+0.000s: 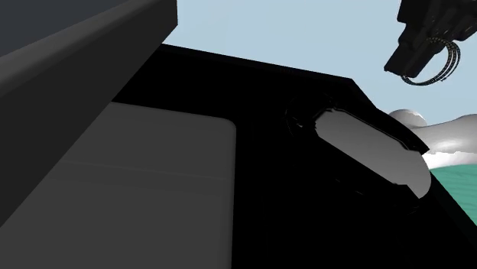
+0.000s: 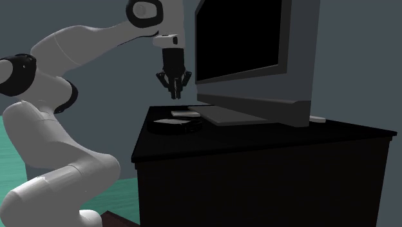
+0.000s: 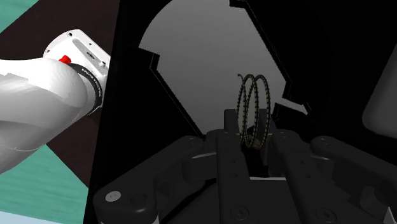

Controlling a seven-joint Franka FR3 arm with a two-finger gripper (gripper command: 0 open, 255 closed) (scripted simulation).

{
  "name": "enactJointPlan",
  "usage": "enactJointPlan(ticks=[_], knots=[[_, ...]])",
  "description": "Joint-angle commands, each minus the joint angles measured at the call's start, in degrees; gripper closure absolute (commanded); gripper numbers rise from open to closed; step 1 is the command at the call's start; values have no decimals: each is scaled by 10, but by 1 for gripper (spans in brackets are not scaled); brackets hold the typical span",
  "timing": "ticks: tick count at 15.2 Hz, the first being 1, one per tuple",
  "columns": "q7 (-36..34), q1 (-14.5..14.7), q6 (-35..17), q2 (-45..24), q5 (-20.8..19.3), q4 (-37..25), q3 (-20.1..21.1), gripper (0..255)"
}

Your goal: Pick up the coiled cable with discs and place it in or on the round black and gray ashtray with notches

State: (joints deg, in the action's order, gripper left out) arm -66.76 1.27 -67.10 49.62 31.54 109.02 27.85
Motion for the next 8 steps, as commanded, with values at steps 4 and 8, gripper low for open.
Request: enactJointPlan(ticks=[4,8], knots=[[4,6,-22,26,10,47,8,255],[13,11,-43,47,17,89,13,255]])
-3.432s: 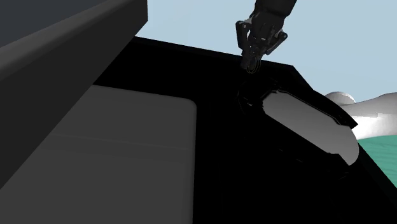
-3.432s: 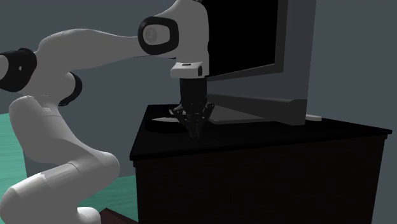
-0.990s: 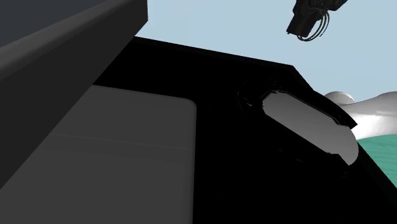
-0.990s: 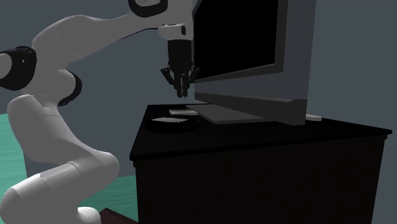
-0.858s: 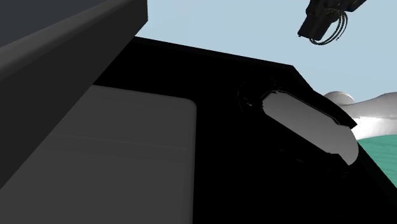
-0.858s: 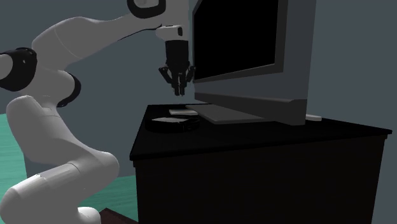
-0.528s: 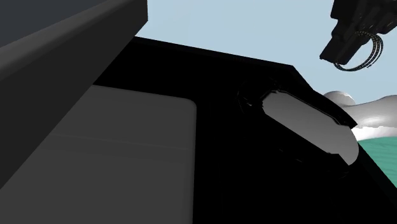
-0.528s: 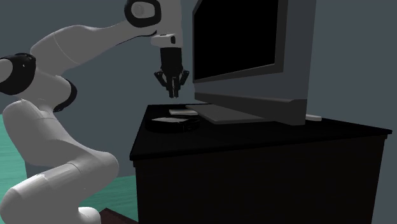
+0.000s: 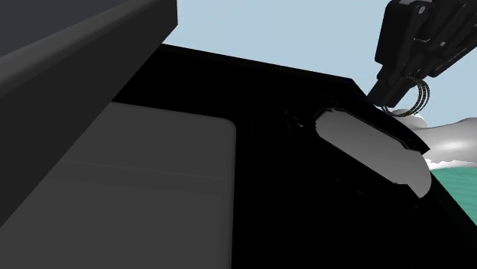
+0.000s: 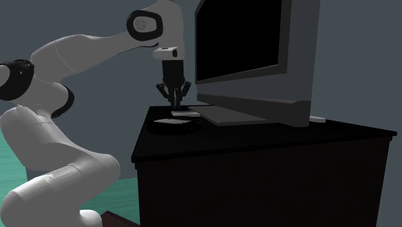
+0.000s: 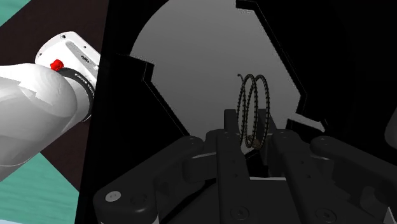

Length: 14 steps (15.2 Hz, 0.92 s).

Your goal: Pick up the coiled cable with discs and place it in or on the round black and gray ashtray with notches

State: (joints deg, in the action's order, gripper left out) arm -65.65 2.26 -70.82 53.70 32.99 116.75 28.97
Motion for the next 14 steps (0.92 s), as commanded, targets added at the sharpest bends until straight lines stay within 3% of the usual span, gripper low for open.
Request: enactJointPlan(ticks=[1,3,11,12,14], knots=[[4,3,-11,11,4,22,3,255],[8,6,-24,22,9,46,7,255],[8,6,-23,22,8,46,7,255],[8,6,-23,22,8,46,7,0],[8,6,-23,22,8,46,7,0]])
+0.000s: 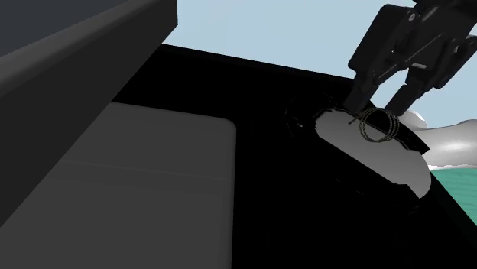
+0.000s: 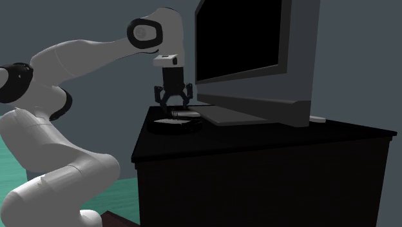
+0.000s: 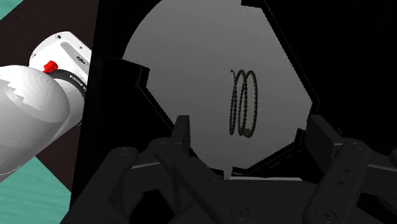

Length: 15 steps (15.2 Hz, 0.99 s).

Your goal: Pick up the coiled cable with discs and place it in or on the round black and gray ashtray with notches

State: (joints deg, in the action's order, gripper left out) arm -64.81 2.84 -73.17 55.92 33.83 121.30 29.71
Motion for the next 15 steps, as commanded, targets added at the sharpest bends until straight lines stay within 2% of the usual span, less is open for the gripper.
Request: enactJointPlan(ticks=[1,3,7,15], knots=[[0,0,0,0,0,0,0,0],[0,0,0,0,0,0,0,0],[-13,-10,52,-44,-21,-93,-21,0],[-13,-10,52,-44,-21,-93,-21,0]])
